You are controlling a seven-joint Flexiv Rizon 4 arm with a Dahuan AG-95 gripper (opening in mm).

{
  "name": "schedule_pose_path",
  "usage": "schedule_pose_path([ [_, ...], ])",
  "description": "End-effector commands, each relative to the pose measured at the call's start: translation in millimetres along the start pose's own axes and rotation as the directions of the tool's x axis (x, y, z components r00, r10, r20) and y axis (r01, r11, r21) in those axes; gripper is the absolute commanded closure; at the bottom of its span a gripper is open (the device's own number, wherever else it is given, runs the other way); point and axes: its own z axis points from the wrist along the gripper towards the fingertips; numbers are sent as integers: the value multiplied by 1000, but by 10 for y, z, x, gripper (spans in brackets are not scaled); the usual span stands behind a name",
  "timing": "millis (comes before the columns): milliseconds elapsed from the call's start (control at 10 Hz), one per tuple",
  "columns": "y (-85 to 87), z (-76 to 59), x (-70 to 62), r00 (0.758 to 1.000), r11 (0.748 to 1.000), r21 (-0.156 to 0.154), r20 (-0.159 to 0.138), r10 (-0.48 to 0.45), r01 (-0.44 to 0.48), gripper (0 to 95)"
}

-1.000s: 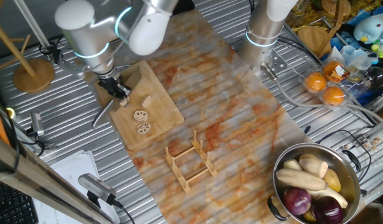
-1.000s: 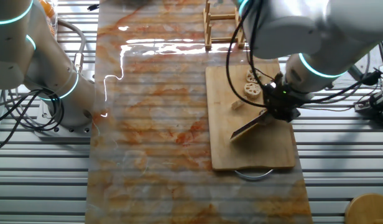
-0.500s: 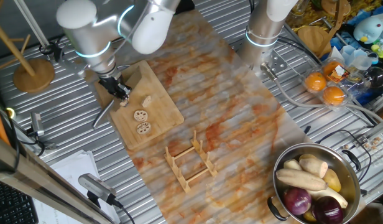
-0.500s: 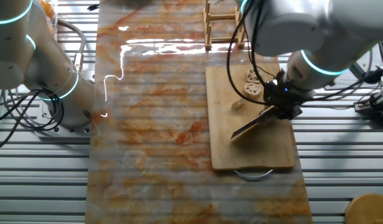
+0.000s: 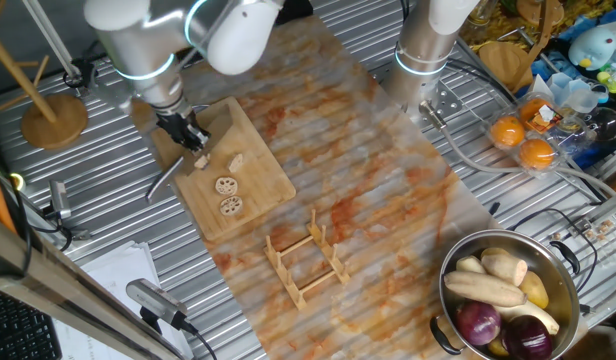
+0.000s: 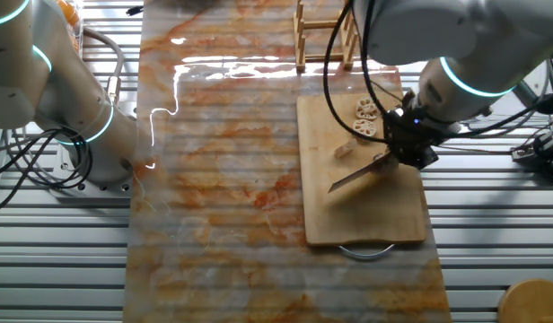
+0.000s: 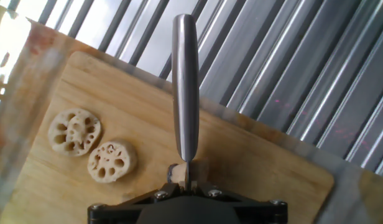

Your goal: Slice the lotus root

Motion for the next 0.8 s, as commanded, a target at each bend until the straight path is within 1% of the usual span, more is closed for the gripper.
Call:
schedule_pose_path([
  [100, 5, -140, -9, 1000, 1000, -9, -12, -8, 8, 950],
  [200, 5, -208, -23, 1000, 1000, -12, -16, -12, 12, 950],
  [400, 7, -214, -23, 1000, 1000, -11, -15, -15, 15, 950],
  [500, -1, -197, -22, 1000, 1000, -9, -13, -21, 21, 950],
  [700, -35, -50, 35, 997, 998, 23, 55, -52, 51, 950],
  [800, -36, 42, 72, 995, 998, 35, 78, -62, 59, 950],
])
